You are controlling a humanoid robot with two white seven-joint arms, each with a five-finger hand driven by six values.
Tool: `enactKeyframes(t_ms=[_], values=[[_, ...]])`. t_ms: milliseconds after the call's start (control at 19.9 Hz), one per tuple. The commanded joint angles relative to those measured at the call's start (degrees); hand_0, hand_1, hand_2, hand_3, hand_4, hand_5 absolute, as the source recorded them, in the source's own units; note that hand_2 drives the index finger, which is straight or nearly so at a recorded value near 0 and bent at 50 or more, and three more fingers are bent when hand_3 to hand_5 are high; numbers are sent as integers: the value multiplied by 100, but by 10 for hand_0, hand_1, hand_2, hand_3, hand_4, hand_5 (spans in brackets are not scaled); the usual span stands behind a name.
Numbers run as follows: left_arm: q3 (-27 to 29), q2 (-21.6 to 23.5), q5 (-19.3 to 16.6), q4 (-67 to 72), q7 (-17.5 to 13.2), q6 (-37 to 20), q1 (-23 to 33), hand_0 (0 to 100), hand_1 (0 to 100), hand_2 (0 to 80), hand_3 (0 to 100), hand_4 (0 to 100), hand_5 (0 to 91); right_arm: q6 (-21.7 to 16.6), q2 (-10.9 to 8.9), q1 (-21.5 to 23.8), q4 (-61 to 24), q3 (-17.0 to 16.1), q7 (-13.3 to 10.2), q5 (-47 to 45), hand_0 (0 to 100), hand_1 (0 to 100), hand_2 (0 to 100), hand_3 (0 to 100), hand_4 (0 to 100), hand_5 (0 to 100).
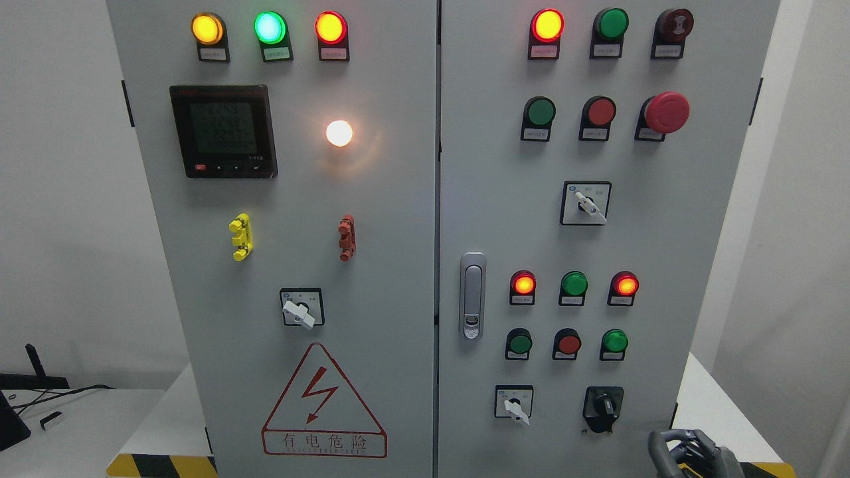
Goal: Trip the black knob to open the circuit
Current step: 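Raise the right hand up toward the black rotary knob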
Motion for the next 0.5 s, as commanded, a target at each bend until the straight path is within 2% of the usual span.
enactKeyframes(t_ms=[0,452], values=[[0,3,-176,0,3,-5,0,120,389,0,0,0,0,64,-3,-129,43,270,-14,176,446,706,544,860,779,765],[0,-6,-176,0,3,-5,0,120,389,0,0,0,0,73,15,-235,202,367,-49,176,450,708,541,857,776,762]])
